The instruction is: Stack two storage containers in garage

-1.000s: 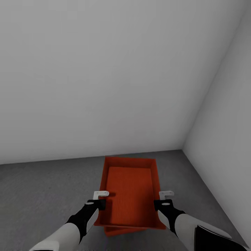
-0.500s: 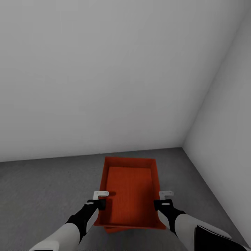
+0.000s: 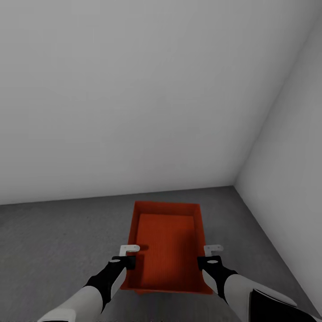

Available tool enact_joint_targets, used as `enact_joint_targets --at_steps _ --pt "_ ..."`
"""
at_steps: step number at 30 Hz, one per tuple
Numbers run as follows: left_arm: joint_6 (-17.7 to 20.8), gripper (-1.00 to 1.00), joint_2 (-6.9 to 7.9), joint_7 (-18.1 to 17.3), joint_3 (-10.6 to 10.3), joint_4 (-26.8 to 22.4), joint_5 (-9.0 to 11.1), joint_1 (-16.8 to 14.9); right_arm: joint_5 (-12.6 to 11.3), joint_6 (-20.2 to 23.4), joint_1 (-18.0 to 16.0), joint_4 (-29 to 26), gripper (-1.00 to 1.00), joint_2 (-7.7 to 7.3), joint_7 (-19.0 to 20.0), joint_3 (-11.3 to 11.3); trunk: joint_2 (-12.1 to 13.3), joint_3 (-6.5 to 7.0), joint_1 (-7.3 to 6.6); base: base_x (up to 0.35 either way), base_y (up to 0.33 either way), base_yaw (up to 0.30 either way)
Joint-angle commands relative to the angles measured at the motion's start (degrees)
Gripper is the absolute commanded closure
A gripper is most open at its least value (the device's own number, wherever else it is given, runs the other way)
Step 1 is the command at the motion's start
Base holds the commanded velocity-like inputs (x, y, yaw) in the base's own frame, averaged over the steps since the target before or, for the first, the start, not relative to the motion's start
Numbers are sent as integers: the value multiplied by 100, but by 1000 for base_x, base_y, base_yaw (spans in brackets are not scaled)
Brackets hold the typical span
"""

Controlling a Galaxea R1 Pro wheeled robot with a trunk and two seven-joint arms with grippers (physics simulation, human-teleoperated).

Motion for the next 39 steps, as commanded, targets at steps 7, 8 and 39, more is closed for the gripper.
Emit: enact_joint_targets --at_steps 7,8,39 --pt "37 100 21 9 108 -9 -24 -4 5 7 -6 3 100 -41 -15 72 -12 -74 3 0 0 0" --pt "37 100 21 9 108 -9 -24 -4 5 7 -6 3 100 -41 -15 72 -12 -83 3 0 0 0" --pt "37 100 20 -4 108 -9 -24 -4 7 12 -6 3 100 -41 -15 67 -12 -317 3 0 0 0"
